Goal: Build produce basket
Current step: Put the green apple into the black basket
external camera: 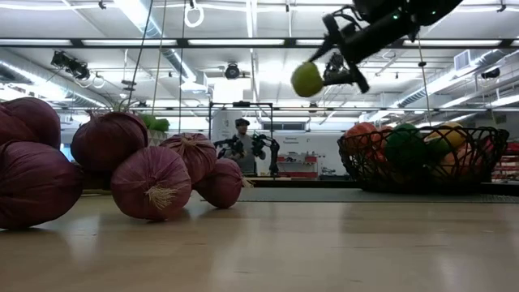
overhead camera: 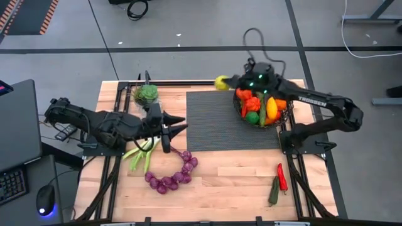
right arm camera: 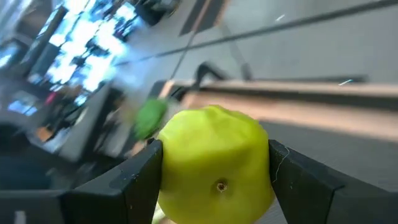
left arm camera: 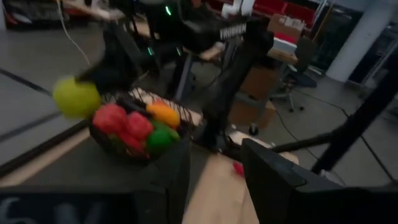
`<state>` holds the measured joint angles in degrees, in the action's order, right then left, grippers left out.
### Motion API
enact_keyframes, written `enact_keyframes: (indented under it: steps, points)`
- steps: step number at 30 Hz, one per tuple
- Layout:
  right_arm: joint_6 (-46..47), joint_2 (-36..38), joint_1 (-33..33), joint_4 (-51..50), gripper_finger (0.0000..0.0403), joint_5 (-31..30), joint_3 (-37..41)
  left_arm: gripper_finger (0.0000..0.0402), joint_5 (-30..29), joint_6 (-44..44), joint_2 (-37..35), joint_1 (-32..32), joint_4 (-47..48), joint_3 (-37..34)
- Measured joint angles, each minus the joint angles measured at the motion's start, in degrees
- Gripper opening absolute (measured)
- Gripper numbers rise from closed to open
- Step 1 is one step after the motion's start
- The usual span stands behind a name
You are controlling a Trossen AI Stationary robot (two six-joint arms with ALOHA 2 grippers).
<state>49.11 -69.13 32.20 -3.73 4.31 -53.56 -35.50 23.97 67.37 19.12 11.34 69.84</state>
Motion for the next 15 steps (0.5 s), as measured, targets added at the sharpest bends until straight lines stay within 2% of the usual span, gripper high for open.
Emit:
enact_keyframes:
  steps: [8,15]
  points:
    - [-6.2,10.0,12.2,-13.5,0.0267,-0.7,0.0,0.0165,0.9,1.3,0.0,2.8,5.1,0.0]
    - [-10.2,17.5,16.0,-27.0,0.0267,-5.1,0.1,0.0165,0.8,1.0,0.0,1.0,5.3,0.0]
